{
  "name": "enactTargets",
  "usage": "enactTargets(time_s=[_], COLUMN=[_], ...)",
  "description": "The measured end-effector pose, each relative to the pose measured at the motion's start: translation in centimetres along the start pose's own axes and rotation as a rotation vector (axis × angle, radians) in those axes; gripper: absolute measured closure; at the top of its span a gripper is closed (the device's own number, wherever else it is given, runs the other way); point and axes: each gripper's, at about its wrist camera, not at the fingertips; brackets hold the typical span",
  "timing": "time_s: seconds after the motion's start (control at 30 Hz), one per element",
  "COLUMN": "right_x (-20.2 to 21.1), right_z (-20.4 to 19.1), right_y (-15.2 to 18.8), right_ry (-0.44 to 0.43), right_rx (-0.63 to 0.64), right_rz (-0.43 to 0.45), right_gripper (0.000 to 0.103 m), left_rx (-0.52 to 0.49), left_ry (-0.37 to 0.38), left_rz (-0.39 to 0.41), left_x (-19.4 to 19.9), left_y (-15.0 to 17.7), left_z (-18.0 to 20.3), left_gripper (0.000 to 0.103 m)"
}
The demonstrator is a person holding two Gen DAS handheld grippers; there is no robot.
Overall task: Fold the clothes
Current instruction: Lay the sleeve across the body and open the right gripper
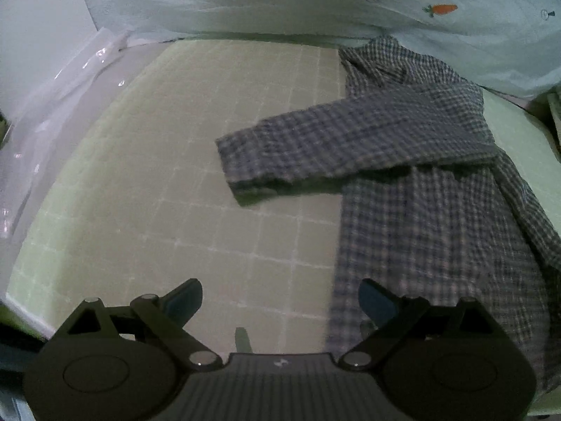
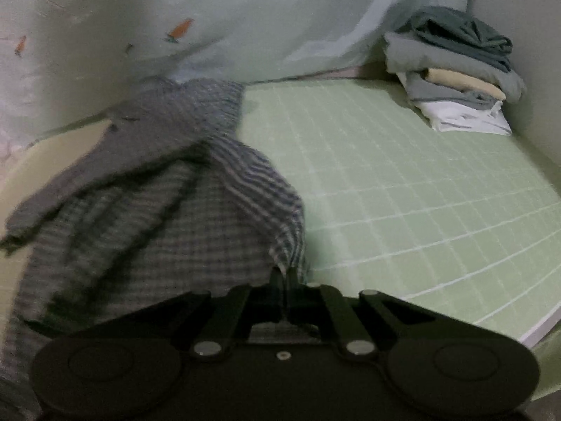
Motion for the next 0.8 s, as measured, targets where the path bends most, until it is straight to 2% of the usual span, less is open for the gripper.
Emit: enactTargets(time_s=[0.17, 0.3, 0.47, 0.57, 0.6, 0.63, 0.7, 0.73, 0.8], right_x=[1.4, 0.1, -2.0, -2.1, -1.9, -1.7, -0.8, -0.4, 0.1], right_z=[-5.9, -9.5, -11.1, -11.5, -11.6, -11.7, -11.8, -11.8, -11.1], right_y=[0.7, 2.3, 3.8, 3.7, 3.4, 3.2, 2.6, 2.3, 1.6], right_ry=[-0.061, -0.093, -0.051, -0.034, -0.031, -0.028, -0.014, -0.002, 0.024], right_rx=[-0.029, -0.087, -0.16, -0.183, -0.188, -0.19, -0.162, -0.158, -0.183], right_rz=[0.021, -0.015, -0.065, -0.066, -0.065, -0.061, -0.027, -0.01, 0.009], right_gripper=[0.101, 0.101, 0.097, 0.082, 0.07, 0.063, 0.059, 0.052, 0.049], left_rx=[-0.058, -0.108, -0.114, -0.099, -0.095, -0.094, -0.102, -0.107, -0.114], left_ry=[0.024, 0.021, 0.018, 0.035, 0.043, 0.052, 0.066, 0.071, 0.081], left_rz=[0.021, 0.03, 0.009, -0.013, -0.016, -0.015, -0.013, -0.015, -0.024], left_x=[-0.4, -0.9, -2.1, -3.1, -3.3, -3.5, -3.9, -4.1, -4.6], left_y=[-1.9, -2.9, -4.1, -5.2, -5.6, -6.0, -6.8, -7.0, -7.5], left_z=[-3.4, -5.8, -8.4, -9.0, -9.0, -8.9, -8.4, -8.1, -7.5], left_gripper=[0.008, 0.008, 0.008, 0.008, 0.008, 0.008, 0.008, 0.008, 0.008])
Point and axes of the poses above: each gripper's, at about its wrist camera, not at the fingertips, and x roughly against the way its jaws point, z to its right, y to its underside, and after that the axes turned 6 degrees about -z, right-handed
